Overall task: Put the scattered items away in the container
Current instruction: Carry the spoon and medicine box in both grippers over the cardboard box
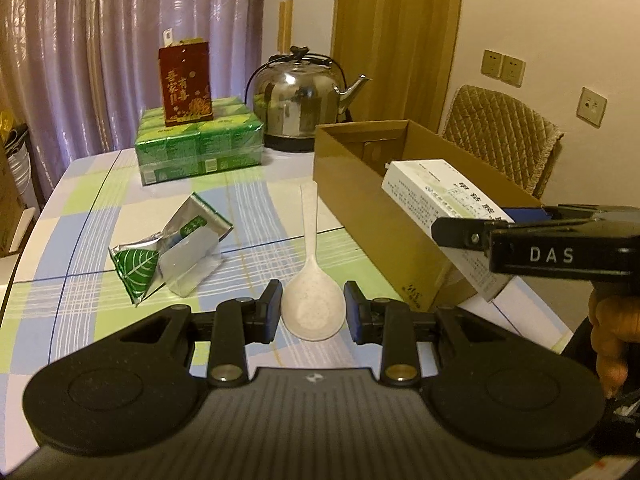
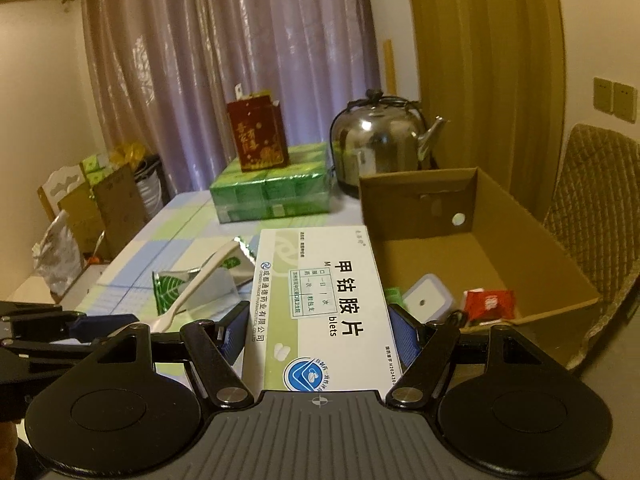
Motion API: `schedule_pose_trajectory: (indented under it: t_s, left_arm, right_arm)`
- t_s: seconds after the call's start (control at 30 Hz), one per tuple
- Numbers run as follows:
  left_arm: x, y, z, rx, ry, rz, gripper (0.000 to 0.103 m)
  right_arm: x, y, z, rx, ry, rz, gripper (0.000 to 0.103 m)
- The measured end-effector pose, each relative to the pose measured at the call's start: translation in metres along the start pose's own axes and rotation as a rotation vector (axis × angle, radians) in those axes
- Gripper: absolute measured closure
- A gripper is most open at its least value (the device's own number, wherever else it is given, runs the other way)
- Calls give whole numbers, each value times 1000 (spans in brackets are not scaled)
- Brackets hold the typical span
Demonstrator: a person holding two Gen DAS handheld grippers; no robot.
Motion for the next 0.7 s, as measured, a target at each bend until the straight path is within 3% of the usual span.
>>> schedule_pose_trajectory:
  t_s: [0.33, 0.7]
  left_arm:
    - [3, -19, -6, -10, -10, 30, 75]
    - [-3, -50, -15, -17, -10, 98, 75]
  right_arm:
    - [18, -18, -5, -21, -16, 34, 34]
    - [45, -66, -10, -74, -23, 148, 34]
Point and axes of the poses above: each gripper's, at about its wrist camera, not at the fingertips, and x roughly against the way its jaws point, y to its left, z to its underside, the point moved 3 cm from there along -x, roughly the way its jaws point, and after that the axes turned 2 degrees about -y, right-handed, at the moved point
